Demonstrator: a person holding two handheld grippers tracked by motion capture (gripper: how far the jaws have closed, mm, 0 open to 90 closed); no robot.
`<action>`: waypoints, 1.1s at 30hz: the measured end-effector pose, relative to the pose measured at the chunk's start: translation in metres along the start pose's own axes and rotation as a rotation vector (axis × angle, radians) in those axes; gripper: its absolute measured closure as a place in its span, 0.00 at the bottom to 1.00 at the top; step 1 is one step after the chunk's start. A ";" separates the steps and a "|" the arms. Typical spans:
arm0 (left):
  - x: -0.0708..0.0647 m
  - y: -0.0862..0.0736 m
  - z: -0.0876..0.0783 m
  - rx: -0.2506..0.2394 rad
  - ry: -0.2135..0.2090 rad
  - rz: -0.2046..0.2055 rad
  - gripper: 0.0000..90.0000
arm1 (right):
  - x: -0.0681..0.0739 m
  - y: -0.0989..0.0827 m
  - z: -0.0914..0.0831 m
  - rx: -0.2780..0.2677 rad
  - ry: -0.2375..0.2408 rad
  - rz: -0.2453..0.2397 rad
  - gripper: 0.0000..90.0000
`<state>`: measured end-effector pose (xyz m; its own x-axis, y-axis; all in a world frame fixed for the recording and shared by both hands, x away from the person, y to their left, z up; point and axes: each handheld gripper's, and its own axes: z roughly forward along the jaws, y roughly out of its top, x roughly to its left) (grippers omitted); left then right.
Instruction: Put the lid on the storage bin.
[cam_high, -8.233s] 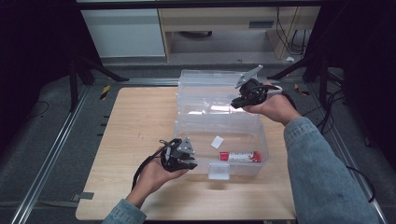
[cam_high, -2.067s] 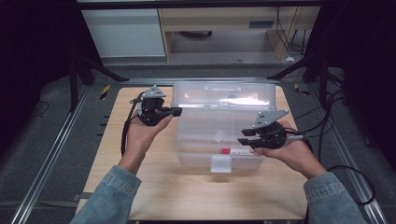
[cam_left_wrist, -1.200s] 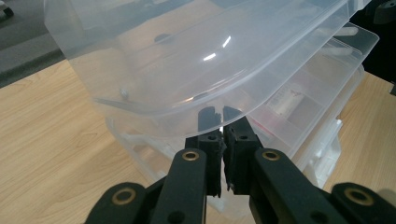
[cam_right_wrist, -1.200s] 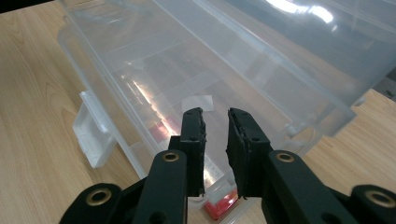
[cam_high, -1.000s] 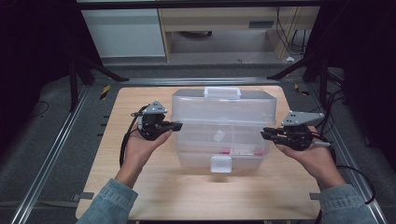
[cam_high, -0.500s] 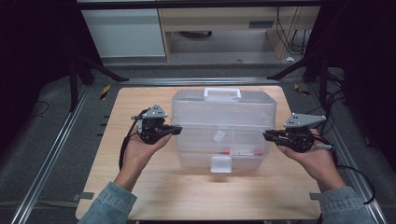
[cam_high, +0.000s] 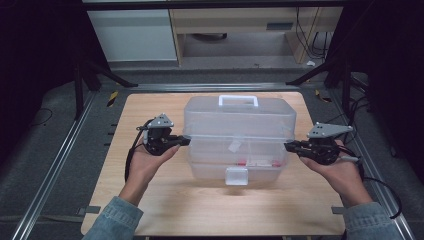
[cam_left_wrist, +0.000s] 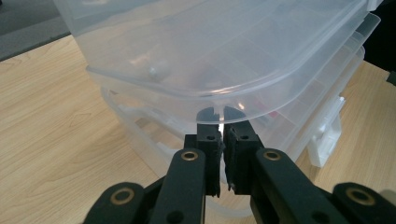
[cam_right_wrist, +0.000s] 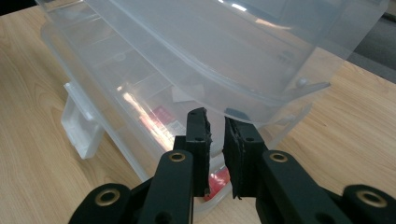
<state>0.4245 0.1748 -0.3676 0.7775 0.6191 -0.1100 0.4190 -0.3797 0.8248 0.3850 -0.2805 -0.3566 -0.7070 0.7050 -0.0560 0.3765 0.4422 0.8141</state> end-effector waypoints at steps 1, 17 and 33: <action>0.000 0.000 0.000 -0.002 0.001 0.000 0.95 | 0.000 0.000 -0.001 0.000 0.000 0.000 0.89; 0.000 -0.003 0.000 0.014 0.018 0.027 0.99 | -0.010 -0.031 -0.029 -0.013 -0.072 0.051 0.86; -0.001 -0.017 0.001 0.043 0.044 0.046 0.98 | -0.010 -0.059 -0.018 0.034 -0.084 0.080 0.84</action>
<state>0.4175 0.1801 -0.3818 0.7757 0.6293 -0.0472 0.4033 -0.4368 0.8041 0.3589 -0.3239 -0.3938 -0.6217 0.7822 -0.0413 0.4503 0.4001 0.7982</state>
